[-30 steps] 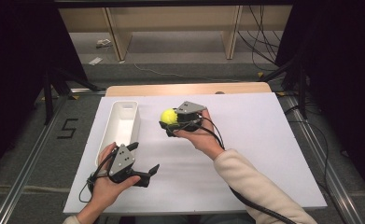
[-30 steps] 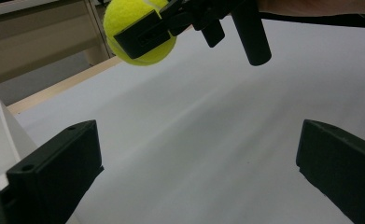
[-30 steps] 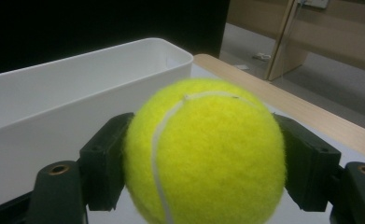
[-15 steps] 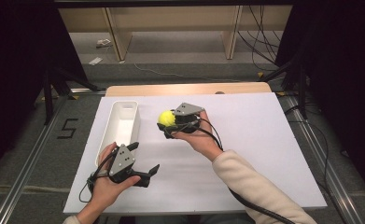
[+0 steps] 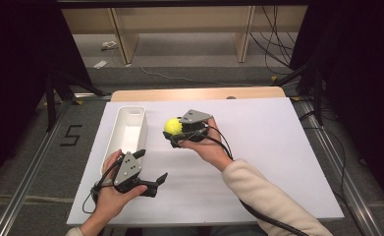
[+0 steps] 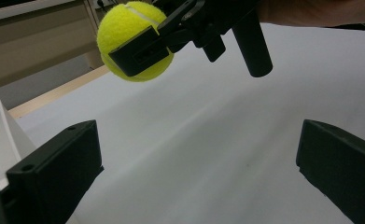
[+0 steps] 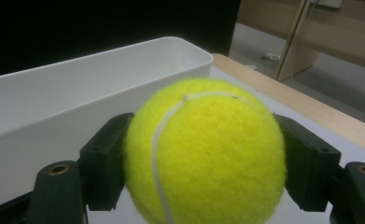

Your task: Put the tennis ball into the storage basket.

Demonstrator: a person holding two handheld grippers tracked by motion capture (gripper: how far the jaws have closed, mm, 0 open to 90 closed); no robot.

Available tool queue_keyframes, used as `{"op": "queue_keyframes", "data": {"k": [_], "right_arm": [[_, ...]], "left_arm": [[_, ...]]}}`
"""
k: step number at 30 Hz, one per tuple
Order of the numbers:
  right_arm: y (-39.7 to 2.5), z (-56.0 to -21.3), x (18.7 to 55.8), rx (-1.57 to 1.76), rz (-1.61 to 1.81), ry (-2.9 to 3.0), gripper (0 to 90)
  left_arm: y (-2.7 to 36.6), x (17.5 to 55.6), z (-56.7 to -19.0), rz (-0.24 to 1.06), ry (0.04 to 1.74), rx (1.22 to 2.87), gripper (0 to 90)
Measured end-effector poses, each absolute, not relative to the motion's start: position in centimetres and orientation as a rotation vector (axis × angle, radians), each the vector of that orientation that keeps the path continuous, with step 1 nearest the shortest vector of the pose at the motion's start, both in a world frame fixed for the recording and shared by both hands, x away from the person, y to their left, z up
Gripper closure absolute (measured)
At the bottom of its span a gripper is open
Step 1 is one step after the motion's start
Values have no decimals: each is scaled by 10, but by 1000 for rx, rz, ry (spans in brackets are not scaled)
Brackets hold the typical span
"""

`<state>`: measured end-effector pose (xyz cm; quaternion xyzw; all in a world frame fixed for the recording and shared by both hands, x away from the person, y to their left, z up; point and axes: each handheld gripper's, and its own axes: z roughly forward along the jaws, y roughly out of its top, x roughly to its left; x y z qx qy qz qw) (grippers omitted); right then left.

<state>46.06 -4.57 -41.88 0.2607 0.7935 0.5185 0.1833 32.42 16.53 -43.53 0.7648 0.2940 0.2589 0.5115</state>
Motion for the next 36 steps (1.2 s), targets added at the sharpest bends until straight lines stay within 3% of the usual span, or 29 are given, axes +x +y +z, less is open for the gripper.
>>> {"op": "queue_keyframes", "data": {"k": [36], "right_arm": [[-32, -416, 454, 739, 1457, 2246, 272]], "left_arm": [[166, 321, -435, 606, 688, 1847, 0]]}}
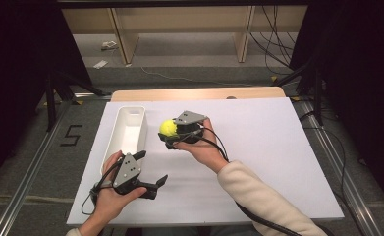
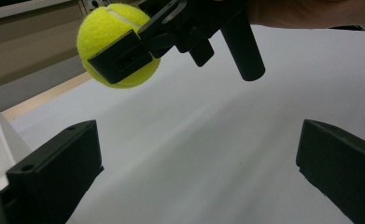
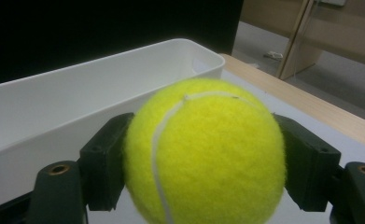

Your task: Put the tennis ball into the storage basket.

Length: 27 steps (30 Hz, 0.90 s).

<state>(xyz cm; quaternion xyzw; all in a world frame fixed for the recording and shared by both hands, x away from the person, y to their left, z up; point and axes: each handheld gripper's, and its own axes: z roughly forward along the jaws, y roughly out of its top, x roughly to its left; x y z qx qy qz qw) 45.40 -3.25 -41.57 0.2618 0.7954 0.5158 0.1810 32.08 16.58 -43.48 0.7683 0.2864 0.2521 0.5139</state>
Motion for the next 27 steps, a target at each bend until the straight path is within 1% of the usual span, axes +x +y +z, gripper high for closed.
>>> {"op": "queue_keyframes", "data": {"k": [27], "right_arm": [[-19, -411, 454, 760, 1479, 2257, 273]], "left_arm": [[165, 320, -435, 613, 682, 1855, 0]]}}
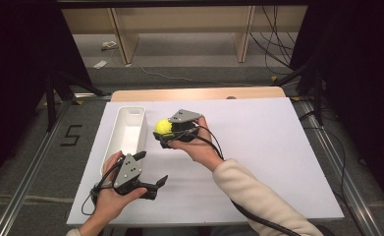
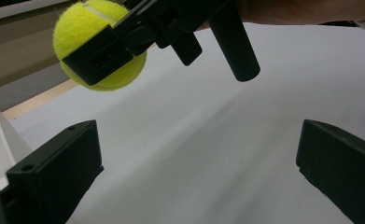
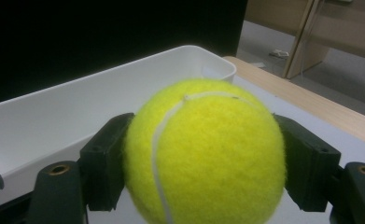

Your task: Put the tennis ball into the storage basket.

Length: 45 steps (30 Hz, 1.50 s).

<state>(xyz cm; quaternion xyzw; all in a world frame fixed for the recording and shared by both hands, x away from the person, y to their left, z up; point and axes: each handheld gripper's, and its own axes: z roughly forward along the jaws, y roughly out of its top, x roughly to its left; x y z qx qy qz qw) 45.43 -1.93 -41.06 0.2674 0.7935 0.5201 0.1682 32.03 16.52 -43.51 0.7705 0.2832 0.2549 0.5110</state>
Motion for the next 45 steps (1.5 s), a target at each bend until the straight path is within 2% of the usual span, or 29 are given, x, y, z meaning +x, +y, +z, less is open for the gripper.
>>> {"op": "queue_keyframes", "data": {"k": [45], "right_arm": [[-1, -396, 458, 748, 1483, 2276, 273]], "left_arm": [[163, 321, -436, 607, 678, 1860, 0]]}}
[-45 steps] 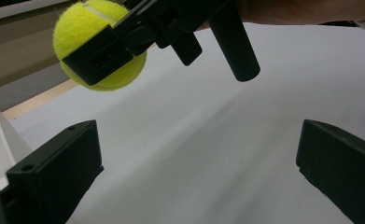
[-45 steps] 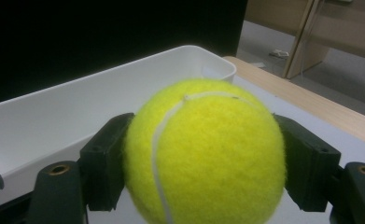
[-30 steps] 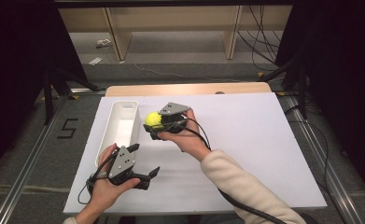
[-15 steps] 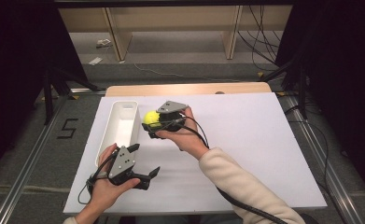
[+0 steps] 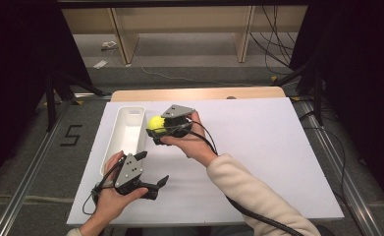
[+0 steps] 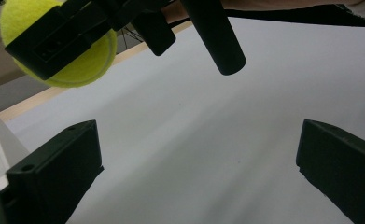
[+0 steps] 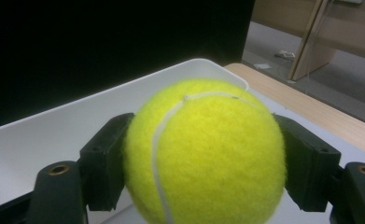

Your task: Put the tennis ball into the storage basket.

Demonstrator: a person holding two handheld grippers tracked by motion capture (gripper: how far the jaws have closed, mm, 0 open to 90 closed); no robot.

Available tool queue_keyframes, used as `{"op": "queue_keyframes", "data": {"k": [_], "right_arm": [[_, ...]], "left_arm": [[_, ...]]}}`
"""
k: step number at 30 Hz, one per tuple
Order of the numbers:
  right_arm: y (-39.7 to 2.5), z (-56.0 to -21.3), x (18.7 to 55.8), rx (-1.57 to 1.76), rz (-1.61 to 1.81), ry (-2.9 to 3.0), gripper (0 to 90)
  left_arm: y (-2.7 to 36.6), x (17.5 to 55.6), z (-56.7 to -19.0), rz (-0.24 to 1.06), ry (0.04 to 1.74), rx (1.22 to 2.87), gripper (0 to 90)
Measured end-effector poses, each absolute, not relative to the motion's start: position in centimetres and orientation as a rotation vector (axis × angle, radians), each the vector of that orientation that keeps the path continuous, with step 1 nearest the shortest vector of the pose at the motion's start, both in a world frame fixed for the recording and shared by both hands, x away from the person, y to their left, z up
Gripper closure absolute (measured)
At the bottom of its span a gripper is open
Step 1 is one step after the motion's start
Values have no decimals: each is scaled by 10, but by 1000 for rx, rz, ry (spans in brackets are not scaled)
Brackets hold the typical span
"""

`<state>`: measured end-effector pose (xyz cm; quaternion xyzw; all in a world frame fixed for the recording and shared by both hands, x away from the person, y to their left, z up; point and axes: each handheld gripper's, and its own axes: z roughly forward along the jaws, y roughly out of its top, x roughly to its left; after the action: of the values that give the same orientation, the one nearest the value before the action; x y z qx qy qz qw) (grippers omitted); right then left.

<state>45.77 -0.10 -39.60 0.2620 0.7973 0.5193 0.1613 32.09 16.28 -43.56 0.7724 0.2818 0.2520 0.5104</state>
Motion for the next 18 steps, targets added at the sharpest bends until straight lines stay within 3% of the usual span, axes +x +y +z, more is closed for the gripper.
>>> {"op": "queue_keyframes", "data": {"k": [18], "right_arm": [[9, -394, 458, 738, 1483, 2289, 273]], "left_arm": [[163, 320, -435, 605, 673, 1861, 0]]}}
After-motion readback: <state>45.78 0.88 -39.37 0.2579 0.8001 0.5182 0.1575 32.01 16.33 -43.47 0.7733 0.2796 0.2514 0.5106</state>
